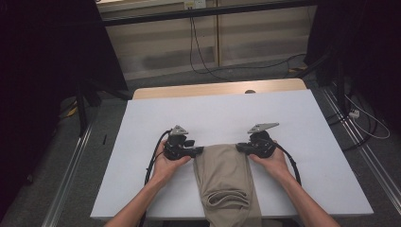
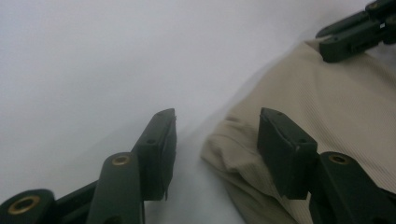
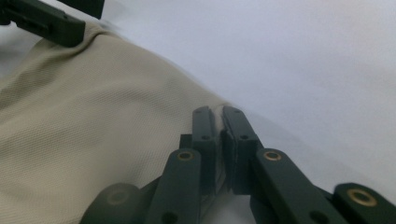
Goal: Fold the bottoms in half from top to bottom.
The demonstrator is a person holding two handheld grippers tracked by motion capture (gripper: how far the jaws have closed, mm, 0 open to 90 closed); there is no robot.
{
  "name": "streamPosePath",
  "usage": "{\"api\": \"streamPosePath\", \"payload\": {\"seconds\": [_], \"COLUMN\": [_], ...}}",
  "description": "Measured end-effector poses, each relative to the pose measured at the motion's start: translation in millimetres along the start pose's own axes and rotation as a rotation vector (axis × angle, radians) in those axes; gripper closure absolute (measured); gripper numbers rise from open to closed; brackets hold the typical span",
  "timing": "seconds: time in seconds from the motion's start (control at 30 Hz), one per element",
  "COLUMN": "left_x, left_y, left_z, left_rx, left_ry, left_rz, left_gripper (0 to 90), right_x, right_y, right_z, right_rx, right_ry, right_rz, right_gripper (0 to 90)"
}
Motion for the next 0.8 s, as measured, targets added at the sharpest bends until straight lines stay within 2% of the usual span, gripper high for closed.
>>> {"api": "streamPosePath", "payload": {"seconds": [0.03, 0.1, 0.13, 0.2, 0.23, 0.3, 0.33, 0.4, 0.47, 0.53, 0.67, 0.8], "left_x": [-3.2, -6.1, -6.5, -6.9, -6.9, -6.1, -5.0, -1.8, 2.4, 6.9, 12.3, 17.6], "left_y": [-3.2, -8.2, -11.3, -13.2, -16.2, -20.0, -21.1, -19.2, -13.4, -8.5, -6.0, 2.3], "left_z": [2.1, 1.9, 1.9, 2.1, 3.1, 3.9, 3.5, 0.5, -6.7, -14.5, -29.3, -56.5], "left_rx": [-0.002, -0.033, -0.024, -0.017, -0.012, -0.01, 0.01, 0.055, 0.07, 0.098, 0.092, 0.104], "left_ry": [0.013, 0.013, 0.022, 0.026, 0.031, 0.038, 0.039, 0.015, -0.031, -0.06, -0.106, -0.173], "left_rz": [0.019, -0.002, 0.026, 0.045, 0.088, 0.099, 0.105, 0.103, 0.073, 0.068, 0.044, 0.02], "left_gripper": [49.5, 50.1, 53.7, 62.6, 70.6, 77.2, 78.9, 80.6, 81.3, 81.8, 82.1, 82.1], "right_x": [1.6, 6.7, 8.6, 13.4, 15.0, 15.9, 16.0, 17.6, 20.8, 24.8, 33.3, 44.0], "right_y": [-0.1, -3.2, -4.8, -7.9, -8.4, -8.1, -7.4, -7.9, -9.3, -10.4, -13.4, -19.6], "right_z": [0.6, 3.5, 4.9, 8.4, 9.0, 8.8, 8.3, 6.5, 2.8, -2.5, -19.7, -47.5], "right_rx": [0.003, -0.006, -0.007, -0.015, -0.026, -0.019, -0.021, -0.023, -0.043, -0.052, -0.055, -0.053], "right_ry": [0.003, -0.001, -0.008, -0.014, -0.014, -0.015, -0.017, -0.029, -0.058, -0.087, -0.138, -0.189], "right_rz": [0.004, 0.016, 0.019, 0.029, 0.026, 0.031, 0.031, 0.038, 0.035, 0.042, 0.055, 0.088], "right_gripper": [86.1, 86.6, 86.7, 87.0, 87.1, 87.2, 87.2, 87.3, 87.4, 87.5, 87.6, 87.6]}}
Point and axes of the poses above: each handheld gripper's, and its own axes: x roughly backward along the jaws, z roughly out of its underside, y roughly to its left, the point moved 7 cm from there along -x, roughly forward along the jaws, and after that the axes turned 3 degrees about x, right-handed, at the moved point
